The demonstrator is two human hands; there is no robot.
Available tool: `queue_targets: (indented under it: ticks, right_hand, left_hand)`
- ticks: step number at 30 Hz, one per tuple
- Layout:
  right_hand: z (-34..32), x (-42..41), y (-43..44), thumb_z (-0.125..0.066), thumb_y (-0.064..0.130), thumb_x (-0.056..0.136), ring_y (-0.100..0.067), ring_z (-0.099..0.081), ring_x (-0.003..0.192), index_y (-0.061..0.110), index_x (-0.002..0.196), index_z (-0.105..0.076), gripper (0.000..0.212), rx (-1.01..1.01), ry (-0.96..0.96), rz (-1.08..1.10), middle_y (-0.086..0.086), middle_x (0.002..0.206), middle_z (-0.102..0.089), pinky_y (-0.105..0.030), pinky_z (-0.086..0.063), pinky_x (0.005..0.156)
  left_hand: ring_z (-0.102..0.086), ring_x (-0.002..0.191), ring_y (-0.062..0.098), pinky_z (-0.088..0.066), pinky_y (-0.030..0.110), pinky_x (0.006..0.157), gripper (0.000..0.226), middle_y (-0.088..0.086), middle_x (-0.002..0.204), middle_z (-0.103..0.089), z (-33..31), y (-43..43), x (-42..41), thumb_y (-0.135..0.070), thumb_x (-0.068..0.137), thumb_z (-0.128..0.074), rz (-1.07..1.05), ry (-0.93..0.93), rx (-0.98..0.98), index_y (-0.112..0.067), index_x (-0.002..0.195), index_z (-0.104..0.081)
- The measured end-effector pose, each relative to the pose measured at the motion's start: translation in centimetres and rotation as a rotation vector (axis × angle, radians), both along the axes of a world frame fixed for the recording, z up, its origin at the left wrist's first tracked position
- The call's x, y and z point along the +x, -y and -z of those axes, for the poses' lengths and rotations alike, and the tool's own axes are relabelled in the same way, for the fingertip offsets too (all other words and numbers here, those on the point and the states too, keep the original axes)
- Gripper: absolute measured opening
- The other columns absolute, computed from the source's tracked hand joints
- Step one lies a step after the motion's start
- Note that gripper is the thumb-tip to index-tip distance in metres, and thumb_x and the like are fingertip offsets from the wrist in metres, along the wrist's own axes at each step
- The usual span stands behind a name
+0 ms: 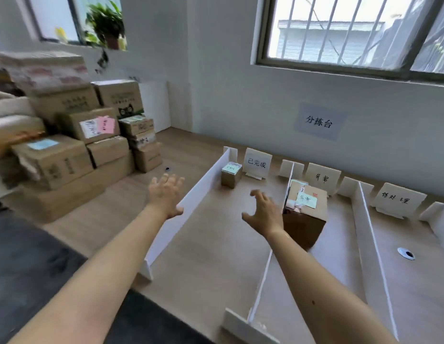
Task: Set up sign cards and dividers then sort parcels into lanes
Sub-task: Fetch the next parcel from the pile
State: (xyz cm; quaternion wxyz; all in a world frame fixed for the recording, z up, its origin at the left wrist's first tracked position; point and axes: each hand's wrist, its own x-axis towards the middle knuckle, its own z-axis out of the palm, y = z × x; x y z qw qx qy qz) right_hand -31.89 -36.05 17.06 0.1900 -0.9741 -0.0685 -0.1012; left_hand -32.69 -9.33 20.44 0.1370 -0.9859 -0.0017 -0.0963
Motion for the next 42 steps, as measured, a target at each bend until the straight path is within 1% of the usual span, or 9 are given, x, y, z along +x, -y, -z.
queue_targets:
  ticks: [2,5,9,14,18,24,34,42]
  right_hand:
    - [-0.8,-1.2,-3.4,-0.066,0.041,0.081,-0.024,-0.047,0.122,0.023,0.133,-0.040,0.061,-0.047,0.024,-0.061,-0.002,0.136,-0.047,-0.038,-0.042,0.095]
    - [-1.8,-2.4,-8.6,-0.067,0.038,0.078,-0.025,-0.046,0.122,0.022,0.131,-0.041,0.061,-0.014,0.057,-0.167,0.000,0.135,-0.046,-0.037,-0.037,0.092]
    - [-3.3,-3.4,-14.6,-0.066,0.038,0.078,-0.025,-0.049,0.121,0.024,0.131,-0.039,0.061,0.001,0.058,-0.302,0.002,0.136,-0.048,-0.038,-0.039,0.089]
    - [-5.5,-3.9,-21.1,-0.069,0.036,0.076,-0.026,-0.053,0.118,0.025,0.134,-0.038,0.066,0.012,0.098,-0.441,0.002,0.138,-0.047,-0.041,-0.040,0.093]
    - [-7.3,-3.6,-26.0,-0.069,0.038,0.077,-0.025,-0.052,0.120,0.024,0.135,-0.037,0.068,0.000,0.149,-0.492,0.001,0.137,-0.048,-0.041,-0.039,0.093]
    - [-8.7,-2.4,-34.1,-0.065,0.034,0.078,-0.027,-0.052,0.116,0.022,0.134,-0.038,0.063,0.035,0.186,-0.553,-0.002,0.132,-0.050,-0.042,-0.039,0.092]
    - [-9.2,1.2,-48.1,-0.066,0.037,0.078,-0.027,-0.049,0.120,0.026,0.134,-0.039,0.064,0.024,0.163,-0.572,-0.001,0.138,-0.047,-0.046,-0.039,0.096]
    - [-9.1,3.4,-54.0,-0.068,0.036,0.077,-0.028,-0.044,0.126,0.022,0.139,-0.035,0.071,0.023,0.189,-0.536,-0.005,0.142,-0.042,-0.045,-0.039,0.098]
  left_hand:
    - [-0.023,0.140,0.021,-0.027,0.037,0.108,0.090,0.002,0.150,-0.027,-0.8,-3.8,-3.1,-0.060,0.077,-0.059,-0.096,0.020,0.007,-0.022,0.148,-0.019]
    - [-0.022,0.141,0.021,-0.024,0.038,0.110,0.092,0.002,0.153,-0.025,-2.3,-9.0,-7.8,-0.061,0.077,-0.059,-0.233,0.023,0.040,-0.022,0.149,-0.016]
    - [-0.022,0.142,0.023,-0.024,0.041,0.112,0.094,0.004,0.154,-0.023,-3.8,-14.6,-12.7,-0.061,0.077,-0.060,-0.370,0.053,0.047,-0.022,0.150,-0.014]
    - [-0.025,0.140,0.023,-0.028,0.040,0.109,0.095,0.005,0.153,-0.026,-5.7,-20.1,-16.3,-0.060,0.076,-0.062,-0.477,0.093,0.041,-0.021,0.149,-0.016]
    - [-0.030,0.137,0.023,-0.033,0.037,0.103,0.094,0.004,0.151,-0.028,-6.8,-23.9,-17.4,-0.061,0.076,-0.061,-0.533,0.148,0.016,-0.020,0.148,-0.017]
    - [-0.034,0.134,0.023,-0.035,0.038,0.102,0.097,0.004,0.150,-0.030,-7.4,-31.1,-16.6,-0.064,0.074,-0.062,-0.569,0.191,-0.019,-0.021,0.148,-0.018]
    - [-0.034,0.133,0.023,-0.035,0.039,0.101,0.092,0.004,0.146,-0.035,-8.2,-43.6,-12.9,-0.064,0.073,-0.062,-0.546,0.204,0.007,-0.021,0.144,-0.023]
    - [-0.028,0.138,0.022,-0.032,0.041,0.107,0.092,0.004,0.149,-0.031,-7.3,-49.6,-10.5,-0.064,0.074,-0.061,-0.467,0.235,-0.014,-0.021,0.145,-0.020]
